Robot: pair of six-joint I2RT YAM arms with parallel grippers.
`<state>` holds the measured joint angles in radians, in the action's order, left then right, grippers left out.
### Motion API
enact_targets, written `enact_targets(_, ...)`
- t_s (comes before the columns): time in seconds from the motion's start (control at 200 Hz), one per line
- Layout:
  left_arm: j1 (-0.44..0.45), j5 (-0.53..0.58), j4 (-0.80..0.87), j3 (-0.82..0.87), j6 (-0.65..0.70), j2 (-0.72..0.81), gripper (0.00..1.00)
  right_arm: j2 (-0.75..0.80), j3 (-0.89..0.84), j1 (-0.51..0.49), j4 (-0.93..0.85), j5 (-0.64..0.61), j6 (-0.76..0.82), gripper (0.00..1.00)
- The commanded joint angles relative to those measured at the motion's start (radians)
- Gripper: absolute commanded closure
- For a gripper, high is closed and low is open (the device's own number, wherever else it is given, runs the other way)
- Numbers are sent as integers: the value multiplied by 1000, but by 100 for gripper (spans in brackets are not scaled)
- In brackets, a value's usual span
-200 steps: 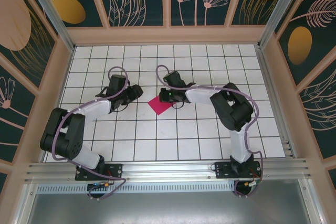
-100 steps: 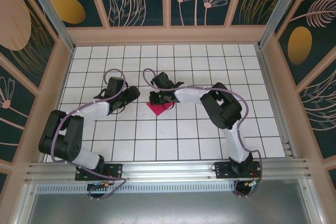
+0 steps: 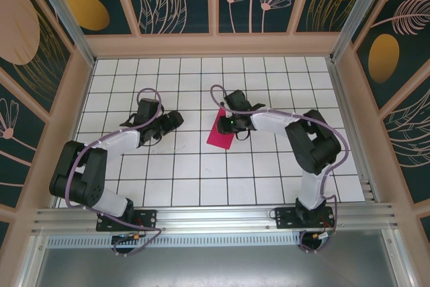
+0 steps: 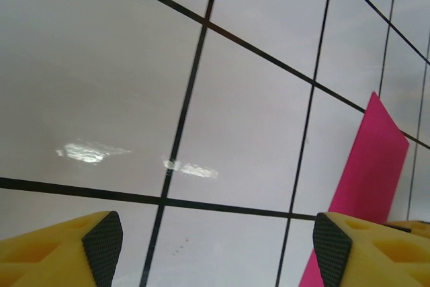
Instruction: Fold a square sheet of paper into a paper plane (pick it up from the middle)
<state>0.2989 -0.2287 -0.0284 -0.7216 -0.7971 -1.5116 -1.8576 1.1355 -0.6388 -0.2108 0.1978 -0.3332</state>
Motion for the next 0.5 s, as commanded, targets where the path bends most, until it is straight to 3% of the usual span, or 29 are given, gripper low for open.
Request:
enact_targets(0.0,27,-79,-40,-10,13,-12,24,48,-22,-6,54,-71,-127,74)
enact_targets(0.265,166,-141,-103,-77,-42,-96,29,-5,-5,72,74,-98,-212,68)
enact_targets(0.495,227,-166,-131,-130,-86,-185,30,-101,71,129,65,-61,-193,68)
